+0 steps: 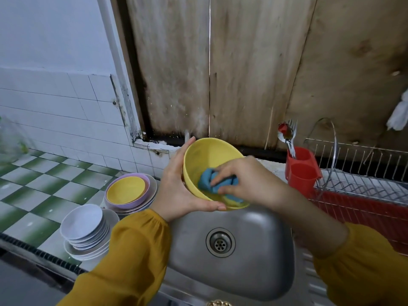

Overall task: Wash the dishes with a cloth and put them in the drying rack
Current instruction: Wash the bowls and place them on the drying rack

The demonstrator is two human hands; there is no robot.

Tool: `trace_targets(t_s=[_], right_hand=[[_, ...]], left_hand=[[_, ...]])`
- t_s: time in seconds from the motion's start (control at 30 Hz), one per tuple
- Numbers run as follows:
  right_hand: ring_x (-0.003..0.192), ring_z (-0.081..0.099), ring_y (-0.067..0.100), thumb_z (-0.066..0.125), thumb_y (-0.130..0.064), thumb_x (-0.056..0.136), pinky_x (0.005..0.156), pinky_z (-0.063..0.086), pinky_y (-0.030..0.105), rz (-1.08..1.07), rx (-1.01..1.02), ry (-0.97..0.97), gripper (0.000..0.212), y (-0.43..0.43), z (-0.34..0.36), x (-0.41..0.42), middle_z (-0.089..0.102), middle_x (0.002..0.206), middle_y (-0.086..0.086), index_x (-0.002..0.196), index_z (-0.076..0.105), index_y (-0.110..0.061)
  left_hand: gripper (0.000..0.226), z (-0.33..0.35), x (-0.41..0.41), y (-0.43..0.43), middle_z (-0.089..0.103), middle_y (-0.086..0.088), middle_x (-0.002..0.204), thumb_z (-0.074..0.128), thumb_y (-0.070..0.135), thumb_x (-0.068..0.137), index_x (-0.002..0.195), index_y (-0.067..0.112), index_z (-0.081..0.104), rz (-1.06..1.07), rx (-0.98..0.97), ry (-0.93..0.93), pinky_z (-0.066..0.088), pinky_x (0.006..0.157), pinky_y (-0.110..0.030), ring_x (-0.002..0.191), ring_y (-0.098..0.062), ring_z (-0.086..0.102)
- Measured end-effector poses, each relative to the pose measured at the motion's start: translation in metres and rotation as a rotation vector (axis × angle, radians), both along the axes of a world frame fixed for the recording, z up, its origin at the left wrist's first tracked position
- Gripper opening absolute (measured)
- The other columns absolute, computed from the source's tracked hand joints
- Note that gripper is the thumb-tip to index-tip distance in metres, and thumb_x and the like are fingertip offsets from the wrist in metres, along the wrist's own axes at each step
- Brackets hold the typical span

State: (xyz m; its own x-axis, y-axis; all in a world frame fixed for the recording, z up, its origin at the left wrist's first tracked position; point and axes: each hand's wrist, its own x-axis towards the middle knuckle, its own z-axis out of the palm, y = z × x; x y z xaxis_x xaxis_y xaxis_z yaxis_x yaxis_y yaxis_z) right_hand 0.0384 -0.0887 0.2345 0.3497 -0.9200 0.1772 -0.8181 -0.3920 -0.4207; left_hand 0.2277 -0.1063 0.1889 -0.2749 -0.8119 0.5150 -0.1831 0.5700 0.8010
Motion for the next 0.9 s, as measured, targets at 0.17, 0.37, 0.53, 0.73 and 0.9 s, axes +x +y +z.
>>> trace_targets(t_s=[0.17, 0.37, 0.53, 0.73, 0.9], right_hand=[[0.101, 0.065, 0.004, 0.076, -0.004, 0.080, 0.096, 0.048, 0.020, -0.098, -0.005, -0.665, 0.043, 0.005, 0.001, 0.012, 0.069, 0.109, -0.008, 0.117, 0.068, -0.026], [0.102, 0.067, 0.005, 0.078, -0.002, 0.078, 0.092, 0.055, 0.030, 0.105, 0.173, -0.612, 0.048, 0.005, 0.006, 0.003, 0.073, 0.104, -0.017, 0.108, 0.069, -0.038], [0.108, 0.063, 0.001, 0.076, -0.003, 0.080, 0.102, 0.047, 0.027, 0.091, 0.048, -0.520, 0.038, 0.006, -0.004, 0.013, 0.071, 0.115, -0.006, 0.114, 0.072, -0.021], [0.104, 0.063, 0.019, 0.065, -0.008, 0.085, 0.089, 0.050, 0.036, -0.059, -0.118, 0.258, 0.037, -0.004, 0.018, -0.013, 0.069, 0.114, -0.001, 0.113, 0.073, -0.031], [0.099, 0.060, 0.002, 0.075, -0.001, 0.078, 0.092, 0.045, 0.016, 0.032, -0.334, -0.381, 0.030, -0.003, -0.004, 0.009, 0.062, 0.104, -0.009, 0.100, 0.077, -0.022]], left_hand=[[0.129, -0.002, -0.014, 0.005, 0.048, -0.001, 0.143, 0.089, 0.065, 0.039, 0.148, 0.028, 0.030, -0.044, 0.017, -0.018, 0.040, 0.108, -0.052, 0.133, -0.023, 0.047], [0.131, 0.000, -0.009, 0.006, 0.050, -0.006, 0.141, 0.092, 0.058, 0.040, 0.149, 0.021, 0.030, -0.090, 0.055, 0.000, 0.041, 0.107, -0.053, 0.131, -0.028, 0.049], [0.133, 0.001, -0.012, 0.005, 0.050, -0.003, 0.141, 0.091, 0.062, 0.036, 0.148, 0.022, 0.032, -0.051, 0.049, 0.021, 0.043, 0.106, -0.053, 0.131, -0.024, 0.049], [0.126, 0.005, -0.009, 0.005, 0.051, 0.000, 0.139, 0.085, 0.071, 0.037, 0.145, 0.030, 0.034, -0.005, -0.006, -0.011, 0.043, 0.107, -0.049, 0.130, -0.017, 0.049], [0.123, 0.007, -0.019, 0.005, 0.051, -0.001, 0.140, 0.088, 0.066, 0.038, 0.144, 0.034, 0.034, -0.043, -0.003, -0.020, 0.041, 0.108, -0.050, 0.132, -0.020, 0.049]])
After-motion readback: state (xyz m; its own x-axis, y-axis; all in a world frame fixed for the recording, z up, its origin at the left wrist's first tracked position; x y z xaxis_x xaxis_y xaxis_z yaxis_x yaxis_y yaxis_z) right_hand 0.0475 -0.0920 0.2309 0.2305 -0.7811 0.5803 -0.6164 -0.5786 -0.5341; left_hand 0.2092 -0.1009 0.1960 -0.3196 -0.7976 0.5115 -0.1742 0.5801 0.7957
